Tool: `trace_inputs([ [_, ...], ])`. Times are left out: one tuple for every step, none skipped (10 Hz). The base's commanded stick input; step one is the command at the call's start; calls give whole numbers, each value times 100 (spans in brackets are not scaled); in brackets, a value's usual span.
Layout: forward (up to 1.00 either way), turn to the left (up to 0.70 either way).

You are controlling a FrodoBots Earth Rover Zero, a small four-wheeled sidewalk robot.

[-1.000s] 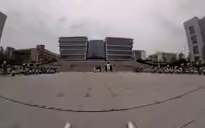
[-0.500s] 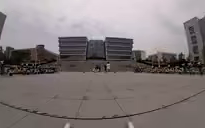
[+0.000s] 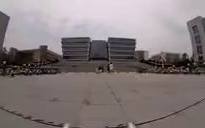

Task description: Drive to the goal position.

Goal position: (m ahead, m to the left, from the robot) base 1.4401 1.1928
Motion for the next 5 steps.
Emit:
trace_inputs([
  [50, 0],
  [50, 0],
  [50, 0],
  [50, 0],
  [50, 0],
])
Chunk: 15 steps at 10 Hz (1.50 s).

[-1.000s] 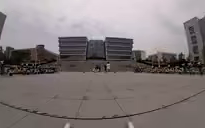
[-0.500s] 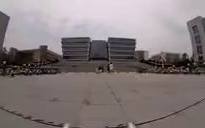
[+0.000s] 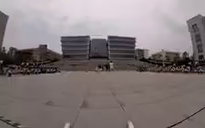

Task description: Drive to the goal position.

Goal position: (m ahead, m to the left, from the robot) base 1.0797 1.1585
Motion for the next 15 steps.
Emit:
trace_inputs([
  [50, 0],
  [50, 0],
  [50, 0],
  [50, 0],
  [50, 0],
  [50, 0],
  [50, 0],
  [50, 0],
  [50, 0],
  [50, 3],
  [50, 6],
  [50, 10],
  [50, 9],
  [50, 7],
  [50, 4],
])
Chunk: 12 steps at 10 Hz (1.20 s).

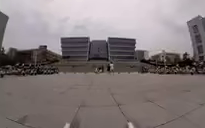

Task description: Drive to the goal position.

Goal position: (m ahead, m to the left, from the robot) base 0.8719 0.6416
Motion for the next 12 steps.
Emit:
trace_inputs([
  [50, 2],
  [50, 0],
  [50, 0],
  [50, 0],
  [50, 0],
  [50, 0],
  [50, 0],
  [50, 0],
  [50, 1],
  [50, 4],
  [50, 8],
  [50, 13],
])
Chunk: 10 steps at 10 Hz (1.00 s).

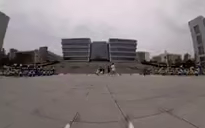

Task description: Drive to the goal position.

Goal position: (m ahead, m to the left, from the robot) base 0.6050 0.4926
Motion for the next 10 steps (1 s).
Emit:
trace_inputs([
  [50, 21],
  [50, 20],
  [50, 18],
  [50, 10],
  [50, 1],
  [50, 0],
  [50, 0],
  [50, 0],
  [50, 0],
  [50, 0],
])
